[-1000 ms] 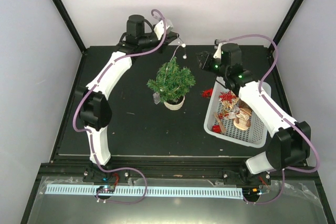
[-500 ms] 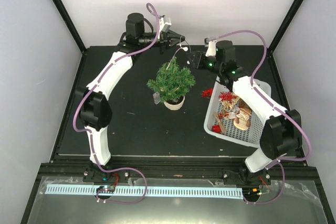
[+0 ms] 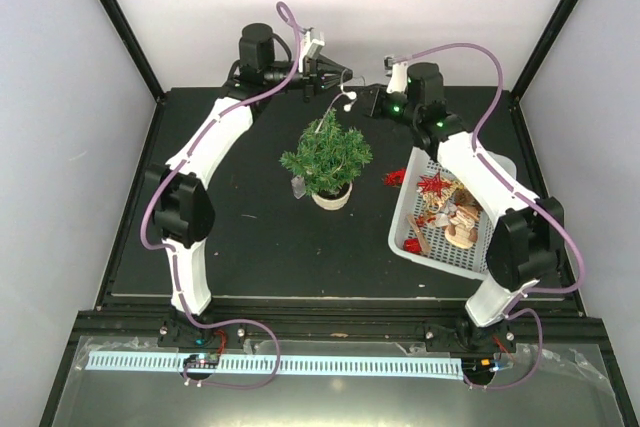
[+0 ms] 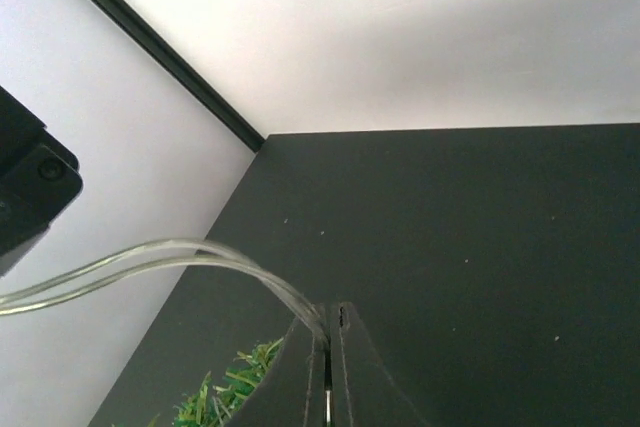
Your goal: Decorate the small christmas tree
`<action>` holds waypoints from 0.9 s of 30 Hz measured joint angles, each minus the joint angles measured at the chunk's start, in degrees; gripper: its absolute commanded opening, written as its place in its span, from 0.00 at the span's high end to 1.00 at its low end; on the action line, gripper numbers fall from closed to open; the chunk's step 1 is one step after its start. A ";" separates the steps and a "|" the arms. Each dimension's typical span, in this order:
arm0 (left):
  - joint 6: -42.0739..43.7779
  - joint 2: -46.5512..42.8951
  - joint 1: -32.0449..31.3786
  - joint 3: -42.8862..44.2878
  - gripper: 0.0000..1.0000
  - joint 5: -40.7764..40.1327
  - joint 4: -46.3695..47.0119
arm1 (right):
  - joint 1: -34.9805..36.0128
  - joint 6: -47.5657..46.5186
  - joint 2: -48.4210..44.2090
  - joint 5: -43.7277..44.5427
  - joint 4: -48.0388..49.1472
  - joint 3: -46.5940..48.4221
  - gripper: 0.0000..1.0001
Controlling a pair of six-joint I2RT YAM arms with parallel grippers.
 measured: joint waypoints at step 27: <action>-14.25 0.42 8.92 -11.67 0.82 -1.40 15.08 | 2.97 -7.19 18.64 15.02 -29.51 34.18 0.99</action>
